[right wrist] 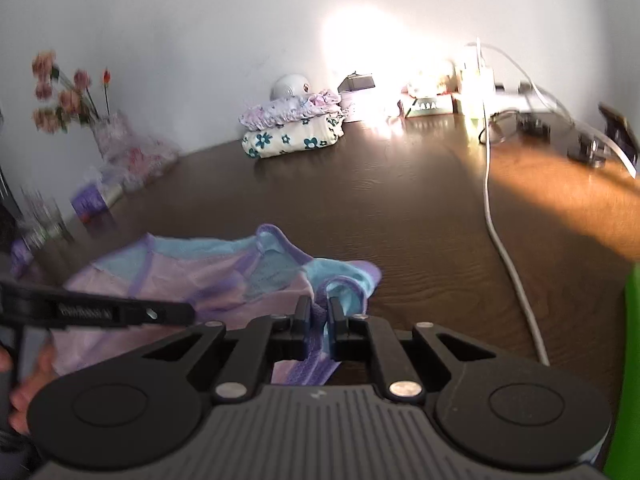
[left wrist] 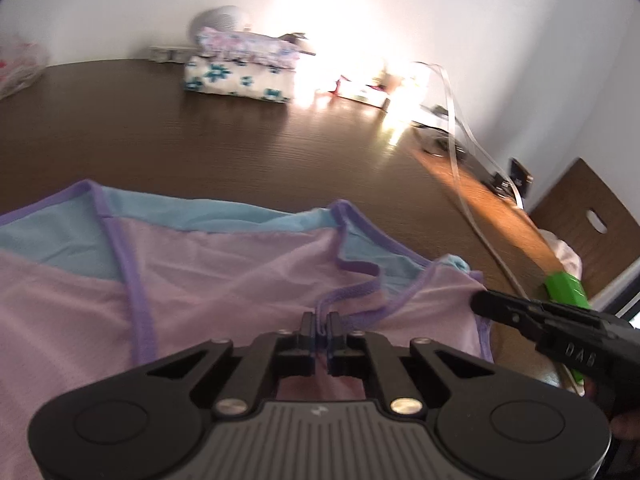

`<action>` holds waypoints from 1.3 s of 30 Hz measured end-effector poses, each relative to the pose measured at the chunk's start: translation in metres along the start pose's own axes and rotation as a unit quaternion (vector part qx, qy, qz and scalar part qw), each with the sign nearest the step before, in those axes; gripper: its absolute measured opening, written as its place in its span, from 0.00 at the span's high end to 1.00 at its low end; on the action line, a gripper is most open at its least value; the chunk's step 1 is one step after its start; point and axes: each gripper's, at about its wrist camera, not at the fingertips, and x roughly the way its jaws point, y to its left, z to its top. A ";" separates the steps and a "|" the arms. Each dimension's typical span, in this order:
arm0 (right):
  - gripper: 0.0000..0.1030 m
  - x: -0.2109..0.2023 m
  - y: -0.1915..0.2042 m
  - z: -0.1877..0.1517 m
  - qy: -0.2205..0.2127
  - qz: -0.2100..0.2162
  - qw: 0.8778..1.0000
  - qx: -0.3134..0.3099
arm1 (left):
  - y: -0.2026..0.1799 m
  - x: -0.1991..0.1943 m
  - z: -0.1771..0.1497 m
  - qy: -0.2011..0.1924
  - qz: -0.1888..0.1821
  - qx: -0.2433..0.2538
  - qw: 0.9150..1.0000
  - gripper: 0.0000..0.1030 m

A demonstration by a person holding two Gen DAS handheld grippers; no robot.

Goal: Fold clothes

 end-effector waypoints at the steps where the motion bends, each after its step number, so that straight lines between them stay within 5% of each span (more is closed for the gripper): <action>1: 0.92 0.005 0.001 -0.002 0.005 -0.005 1.000 -0.005 | 0.001 0.001 0.000 -0.001 0.002 -0.005 1.000 0.96; 4: 0.87 0.007 0.005 -0.006 0.009 -0.018 1.000 -0.017 | 0.001 -0.006 0.001 -0.005 0.007 -0.010 1.000 0.88; 7: 0.56 -0.024 0.008 -0.006 -0.022 -0.022 0.999 -0.027 | -0.003 -0.022 -0.003 -0.013 -0.003 0.008 1.000 0.67; 9: 0.56 -0.047 0.006 -0.010 -0.028 -0.007 0.999 -0.035 | -0.004 -0.034 -0.006 -0.014 -0.014 0.023 1.000 0.54; 16: 0.60 -0.095 0.025 -0.048 0.002 0.068 0.995 -0.071 | -0.014 -0.051 -0.036 0.031 -0.048 0.075 0.996 0.40; 20: 0.68 -0.092 0.035 -0.061 0.025 0.080 0.993 -0.079 | -0.023 -0.046 -0.042 0.034 -0.037 0.074 0.996 0.45; 22: 0.72 -0.089 0.039 -0.063 0.032 0.078 0.993 -0.083 | -0.025 -0.041 -0.042 0.038 -0.029 0.068 0.997 0.68; 23: 0.76 -0.087 0.041 -0.064 0.035 0.076 0.993 -0.085 | -0.024 -0.039 -0.042 0.040 -0.022 0.063 0.997 0.93; 39: 0.79 -0.093 0.055 -0.071 0.048 0.100 0.982 -0.151 | -0.006 -0.048 -0.043 0.012 -0.003 0.010 1.000 0.93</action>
